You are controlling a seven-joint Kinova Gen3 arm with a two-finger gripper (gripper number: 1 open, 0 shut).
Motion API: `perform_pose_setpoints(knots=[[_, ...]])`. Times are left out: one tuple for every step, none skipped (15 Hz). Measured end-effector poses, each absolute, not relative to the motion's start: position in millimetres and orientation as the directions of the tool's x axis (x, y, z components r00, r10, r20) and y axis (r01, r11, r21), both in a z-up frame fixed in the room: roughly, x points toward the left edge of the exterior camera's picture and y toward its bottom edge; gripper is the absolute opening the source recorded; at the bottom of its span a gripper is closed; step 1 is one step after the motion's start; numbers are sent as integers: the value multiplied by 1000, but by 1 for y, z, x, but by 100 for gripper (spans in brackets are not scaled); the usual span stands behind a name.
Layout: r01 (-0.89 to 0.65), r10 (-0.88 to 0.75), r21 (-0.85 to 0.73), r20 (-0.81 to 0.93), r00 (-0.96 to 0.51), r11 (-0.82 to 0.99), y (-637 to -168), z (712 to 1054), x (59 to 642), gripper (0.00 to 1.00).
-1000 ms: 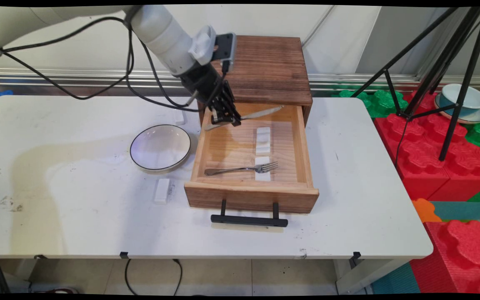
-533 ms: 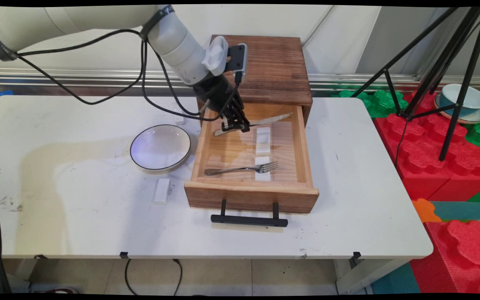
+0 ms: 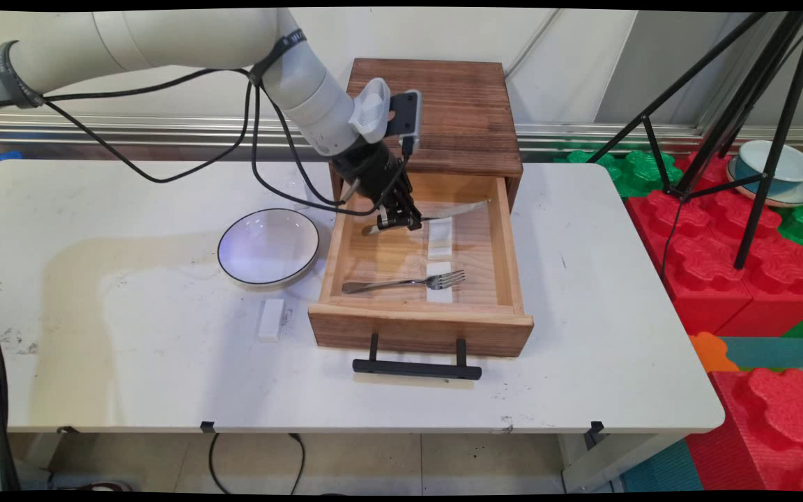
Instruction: Place the picked object into the drawer
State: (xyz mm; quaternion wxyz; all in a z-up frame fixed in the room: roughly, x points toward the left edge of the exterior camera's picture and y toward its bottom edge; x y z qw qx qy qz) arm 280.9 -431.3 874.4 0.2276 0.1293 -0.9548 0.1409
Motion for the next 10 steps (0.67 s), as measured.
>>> perform_pose_setpoints(knots=[[-311, -184, -209, 468, -864, 927, -432, 871, 280, 0], [-311, -186, -208, 465, -866, 927, -433, 867, 280, 0], [-311, -187, -207, 463, -866, 928, -433, 864, 280, 0], [-312, -190, -206, 460, -867, 928, -434, 860, 280, 0], [-312, -190, -205, 459, -868, 928, -435, 856, 280, 0], [-312, -192, -204, 457, -868, 928, -437, 853, 280, 0], [-313, -193, -204, 456, -869, 927, -438, 850, 280, 0], [-314, -194, -204, 455, -869, 927, -440, 847, 280, 0], [-314, -195, -204, 453, -870, 927, -441, 845, 280, 0], [-314, -196, -203, 452, -870, 927, -441, 843, 281, 0]])
